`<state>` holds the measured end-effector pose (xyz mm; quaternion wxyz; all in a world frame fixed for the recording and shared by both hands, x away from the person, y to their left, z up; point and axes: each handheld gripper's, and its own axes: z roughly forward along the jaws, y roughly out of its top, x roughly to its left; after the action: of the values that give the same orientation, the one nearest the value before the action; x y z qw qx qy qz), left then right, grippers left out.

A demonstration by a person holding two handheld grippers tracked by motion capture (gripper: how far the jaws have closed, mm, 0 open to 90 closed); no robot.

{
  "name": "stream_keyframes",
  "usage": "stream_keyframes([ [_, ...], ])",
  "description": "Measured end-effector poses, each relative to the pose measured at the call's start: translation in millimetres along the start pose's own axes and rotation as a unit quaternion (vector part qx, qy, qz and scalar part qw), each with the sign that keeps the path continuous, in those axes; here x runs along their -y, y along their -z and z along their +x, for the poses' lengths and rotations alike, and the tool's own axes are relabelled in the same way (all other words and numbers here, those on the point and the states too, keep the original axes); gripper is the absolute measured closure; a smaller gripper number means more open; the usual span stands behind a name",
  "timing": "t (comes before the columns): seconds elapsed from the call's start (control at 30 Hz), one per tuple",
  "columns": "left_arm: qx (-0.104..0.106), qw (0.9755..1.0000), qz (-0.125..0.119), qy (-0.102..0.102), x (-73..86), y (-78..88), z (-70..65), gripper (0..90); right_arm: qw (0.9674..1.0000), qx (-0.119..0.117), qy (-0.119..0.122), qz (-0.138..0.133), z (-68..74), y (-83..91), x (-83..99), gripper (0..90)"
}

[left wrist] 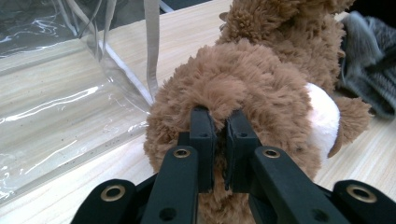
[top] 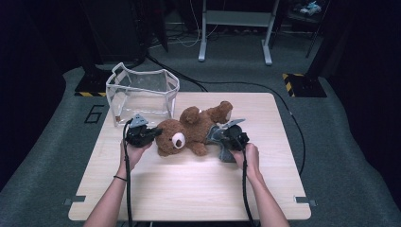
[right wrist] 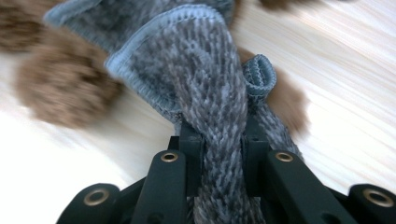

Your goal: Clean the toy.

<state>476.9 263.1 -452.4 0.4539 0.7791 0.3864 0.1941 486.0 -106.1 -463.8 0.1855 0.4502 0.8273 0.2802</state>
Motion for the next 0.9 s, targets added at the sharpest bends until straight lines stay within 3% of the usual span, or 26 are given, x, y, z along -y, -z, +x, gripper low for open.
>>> stream_keyframes([
  [0.13,-0.001,1.0,0.001,-0.001,-0.4,-0.3,0.3,83.8,0.9997,0.018,-0.016,0.003,-13.6,10.6,4.0,76.0],
  [0.23,0.0,1.0,0.001,-0.004,-0.6,-0.4,0.4,83.8,0.9995,0.023,-0.013,-0.018,-17.9,20.9,2.1,75.9],
  [0.33,0.0,1.0,0.002,-0.005,-0.8,-0.4,0.5,83.8,0.9987,0.017,0.003,-0.048,-9.6,32.0,-9.1,75.9],
  [0.43,0.001,1.0,0.002,-0.005,-1.0,-0.5,0.6,83.7,0.9976,0.023,0.034,-0.055,4.3,31.5,-25.5,75.9],
  [0.53,0.001,1.0,0.003,-0.006,-1.2,-0.5,0.7,83.8,0.9975,0.031,0.052,-0.036,10.2,18.8,-37.0,75.9],
  [0.63,0.002,1.0,0.005,-0.006,-1.6,-0.8,1.4,83.8,0.9972,0.041,0.058,-0.022,5.2,4.6,-40.0,76.0],
  [0.9,0.005,1.0,0.004,-0.007,-2.1,-1.7,2.0,83.8,0.9992,0.034,0.013,0.017,-15.1,-10.8,-31.6,76.8],
])
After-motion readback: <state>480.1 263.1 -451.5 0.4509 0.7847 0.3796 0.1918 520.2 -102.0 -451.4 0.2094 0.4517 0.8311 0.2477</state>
